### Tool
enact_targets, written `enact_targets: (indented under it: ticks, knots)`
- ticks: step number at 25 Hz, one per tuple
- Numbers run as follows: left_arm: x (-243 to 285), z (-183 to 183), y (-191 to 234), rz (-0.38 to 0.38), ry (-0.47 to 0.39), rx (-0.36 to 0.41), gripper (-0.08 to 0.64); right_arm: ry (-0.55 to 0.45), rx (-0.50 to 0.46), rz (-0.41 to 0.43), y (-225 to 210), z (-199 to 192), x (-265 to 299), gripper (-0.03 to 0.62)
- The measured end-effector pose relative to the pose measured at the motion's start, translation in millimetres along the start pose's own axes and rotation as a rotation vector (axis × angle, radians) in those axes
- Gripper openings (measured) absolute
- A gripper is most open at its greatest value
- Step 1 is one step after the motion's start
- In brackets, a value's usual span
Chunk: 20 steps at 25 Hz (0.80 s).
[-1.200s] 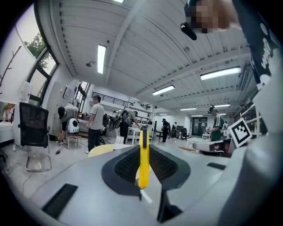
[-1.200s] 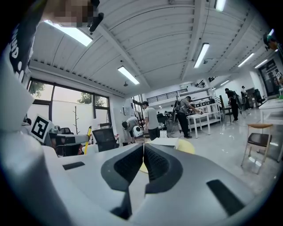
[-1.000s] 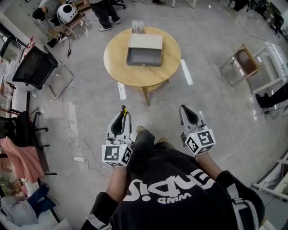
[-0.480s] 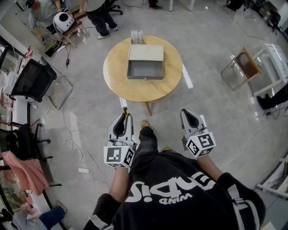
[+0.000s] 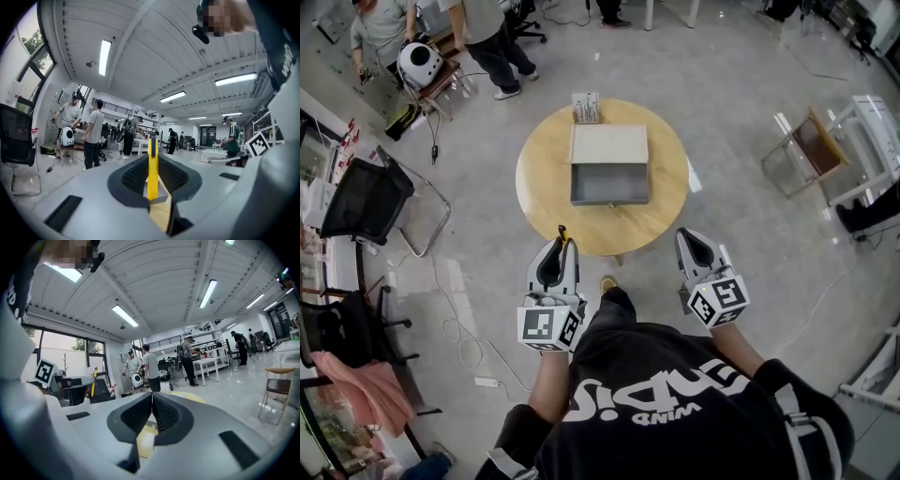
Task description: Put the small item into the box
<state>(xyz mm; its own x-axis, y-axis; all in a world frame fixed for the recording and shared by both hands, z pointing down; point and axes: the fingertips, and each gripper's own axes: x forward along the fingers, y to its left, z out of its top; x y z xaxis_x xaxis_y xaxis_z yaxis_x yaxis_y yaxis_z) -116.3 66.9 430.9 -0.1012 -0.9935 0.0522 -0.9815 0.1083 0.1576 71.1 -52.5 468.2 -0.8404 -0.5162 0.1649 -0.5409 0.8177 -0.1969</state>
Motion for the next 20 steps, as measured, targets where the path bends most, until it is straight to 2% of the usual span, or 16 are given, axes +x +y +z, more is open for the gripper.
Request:
enact_targets:
  ticks: [6, 13, 20]
  knots:
    - [43.6, 15.0, 41.4, -0.04, 0.004, 0.006, 0.069, -0.016, 0.005, -0.034, -0.5, 18.6, 54.4, 0.005]
    - [78.2, 19.3, 78.7, -0.09, 0.02, 0.038, 0.069, -0.012, 0.005, -0.088, -1.7, 21.1, 90.6, 0.004]
    - [118.4, 21.3, 76.6, -0.124, 0.027, 0.049, 0.069, -0.008, 0.0, -0.108, -23.4, 31.5, 100.3, 0.004]
